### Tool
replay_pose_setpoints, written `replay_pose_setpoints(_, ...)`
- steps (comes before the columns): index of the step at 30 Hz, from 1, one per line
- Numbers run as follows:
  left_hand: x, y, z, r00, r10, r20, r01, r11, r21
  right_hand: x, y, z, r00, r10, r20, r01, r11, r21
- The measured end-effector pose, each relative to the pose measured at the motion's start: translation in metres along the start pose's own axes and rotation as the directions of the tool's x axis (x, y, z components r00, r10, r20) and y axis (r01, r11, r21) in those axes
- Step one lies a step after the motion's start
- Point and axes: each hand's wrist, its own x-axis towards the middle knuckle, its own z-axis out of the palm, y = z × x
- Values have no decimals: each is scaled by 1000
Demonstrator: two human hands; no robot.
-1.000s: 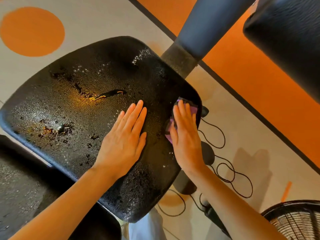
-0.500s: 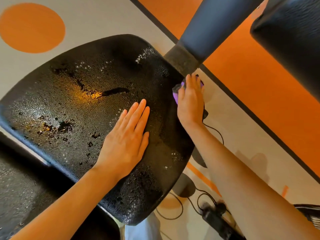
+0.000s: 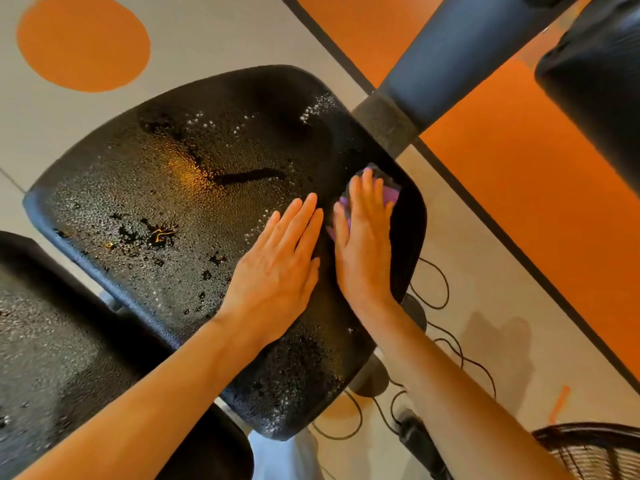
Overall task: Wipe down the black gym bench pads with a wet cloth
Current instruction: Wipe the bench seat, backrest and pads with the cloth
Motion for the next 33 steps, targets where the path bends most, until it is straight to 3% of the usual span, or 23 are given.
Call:
replay_pose_setpoints(3,-2,-7,-5,1000,3,-9,-4,1000,-2,7,14,-9,991,-118,66,118,993,-1)
replay_pose_setpoints(6,-7,-27,-16,997,-63,-35,64,998,27,81,23,-6,990,140,-31,-141,990,-20)
replay_pose_setpoints(8,-8,-42,-24,991,-116,-65,118,993,31,79,10,0,976,201,-88,-204,979,-29)
replay_pose_setpoints(11,-12,-60,-34,975,-202,-92,204,979,11,0,-8,5,995,-82,48,81,996,29)
replay_pose_setpoints(13,-14,-70,-37,961,-252,-115,254,967,-4,-20,0,-3,972,-179,155,168,982,81)
replay_pose_setpoints(14,-15,-75,-38,952,-279,-125,279,960,-12,-3,5,-5,972,-194,132,177,976,128)
replay_pose_setpoints(18,-23,-91,-39,923,-353,-151,352,935,-31,104,10,0,990,137,-21,-137,991,-6)
replay_pose_setpoints(20,-26,-92,-36,924,-353,-147,354,935,-18,87,-4,10,981,171,-92,-172,985,-3)
replay_pose_setpoints(23,-29,-91,-33,919,-362,-156,366,930,1,4,-19,11,994,-105,8,105,993,47)
replay_pose_setpoints(25,-28,-90,-32,917,-365,-161,372,928,16,11,-8,6,978,-200,61,200,980,14)
replay_pose_setpoints(26,-28,-90,-32,918,-362,-164,370,929,22,36,-4,5,982,-181,55,182,983,-13)
replay_pose_setpoints(30,-28,-89,-31,914,-363,-178,375,926,38,126,-8,14,982,185,-47,-188,979,-74)
replay_pose_setpoints(31,-27,-89,-31,915,-361,-179,373,927,37,117,-15,18,979,191,-72,-196,978,-67)
replay_pose_setpoints(33,-27,-89,-32,916,-361,-173,373,927,40,67,-27,19,996,31,-78,-31,1000,2)
